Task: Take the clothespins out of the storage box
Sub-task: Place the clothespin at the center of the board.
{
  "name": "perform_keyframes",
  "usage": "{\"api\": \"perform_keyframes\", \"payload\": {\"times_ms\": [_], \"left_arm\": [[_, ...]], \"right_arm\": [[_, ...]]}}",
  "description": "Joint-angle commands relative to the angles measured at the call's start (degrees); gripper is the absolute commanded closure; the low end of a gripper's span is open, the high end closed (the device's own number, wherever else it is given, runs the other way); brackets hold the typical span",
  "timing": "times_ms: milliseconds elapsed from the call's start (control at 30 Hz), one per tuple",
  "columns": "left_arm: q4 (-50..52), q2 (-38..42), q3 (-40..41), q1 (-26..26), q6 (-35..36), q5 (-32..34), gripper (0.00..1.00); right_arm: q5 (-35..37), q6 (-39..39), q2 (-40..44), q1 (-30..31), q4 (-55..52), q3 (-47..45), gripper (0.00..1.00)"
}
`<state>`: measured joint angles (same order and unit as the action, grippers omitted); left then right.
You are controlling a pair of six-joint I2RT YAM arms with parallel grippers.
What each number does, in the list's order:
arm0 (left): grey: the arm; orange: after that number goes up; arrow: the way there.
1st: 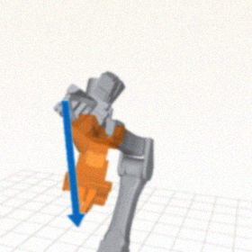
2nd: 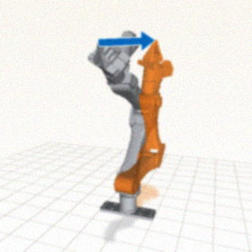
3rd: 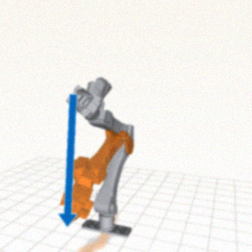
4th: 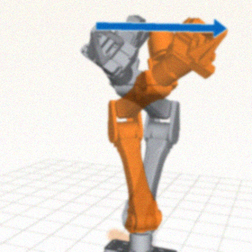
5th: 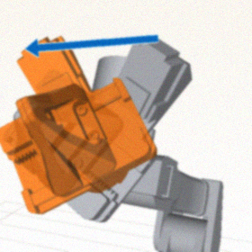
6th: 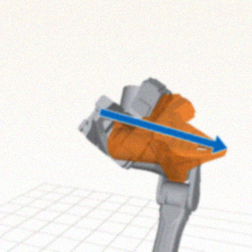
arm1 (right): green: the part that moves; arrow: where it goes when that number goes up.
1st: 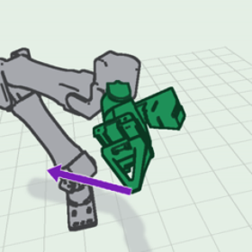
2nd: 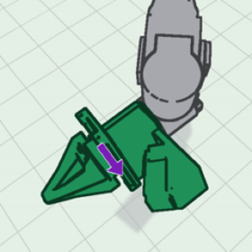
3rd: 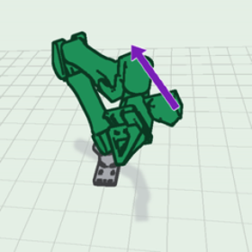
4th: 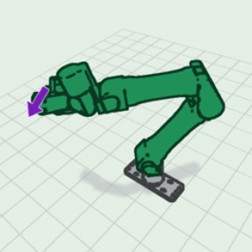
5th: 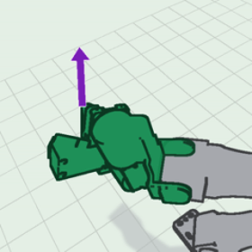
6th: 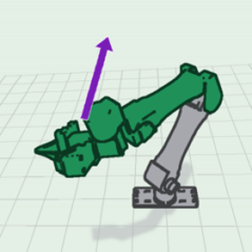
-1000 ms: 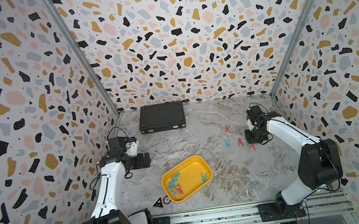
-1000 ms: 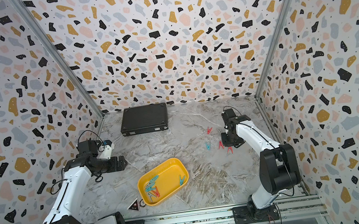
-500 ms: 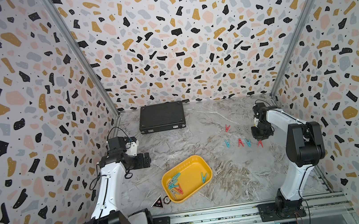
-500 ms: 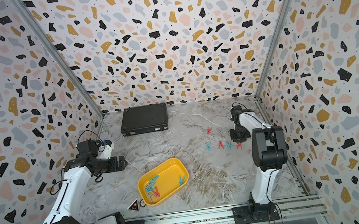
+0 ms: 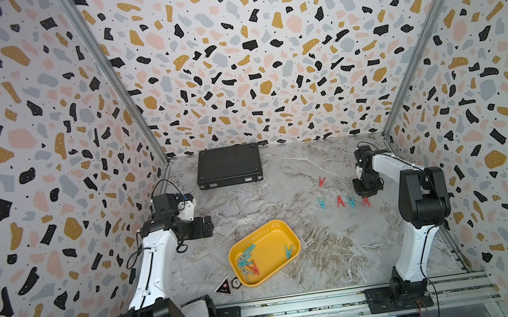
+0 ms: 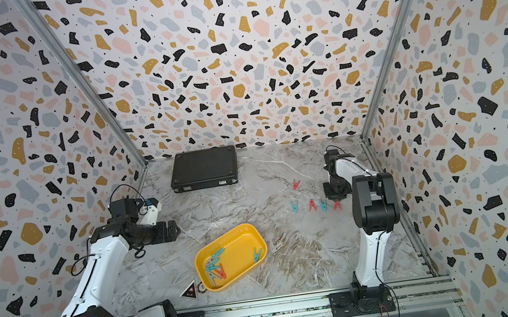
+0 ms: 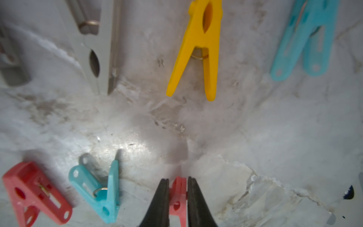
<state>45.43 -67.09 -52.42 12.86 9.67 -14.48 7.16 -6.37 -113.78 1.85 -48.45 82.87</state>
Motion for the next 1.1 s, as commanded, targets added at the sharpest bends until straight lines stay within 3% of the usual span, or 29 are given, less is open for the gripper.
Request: {"api": "perform_keyframes", "payload": {"times_ms": [0,133,400,667,767,867,1067], "left_arm": [[0.3,1.2,-0.7,0.3,0.4,-0.5,0.0],[0.3,1.2,-0.7,0.3,0.4,-0.5,0.0],[0.3,0.9,-0.7,0.3,0.4,-0.5,0.0],[0.3,0.9,-0.7,0.2,0.4,-0.9,0.0],[0.2,0.6,-0.8,0.3,0.3,-0.5,0.0],[0.3,0.2,-0.9,0.3,0.3,-0.5,0.0],[0.2,0.1,-0.8,0.3,0.3,-0.4,0.0]], "right_arm": [[-0.5,0.0,0.9,0.1,-0.6,1.7,0.73],[-0.5,-0.2,2.2,0.2,-0.9,1.8,0.6],[-2.9,-1.7,8.4,0.5,-3.6,3.3,0.57],[-18.3,-5.5,23.9,5.6,-3.8,0.3,0.56],[-21.8,-6.7,28.5,12.3,-2.9,-2.0,0.55],[-21.8,-7.8,31.2,22.8,-1.4,-4.0,0.52],[-21.0,-10.7,28.0,44.7,4.3,-5.5,0.52]]}}
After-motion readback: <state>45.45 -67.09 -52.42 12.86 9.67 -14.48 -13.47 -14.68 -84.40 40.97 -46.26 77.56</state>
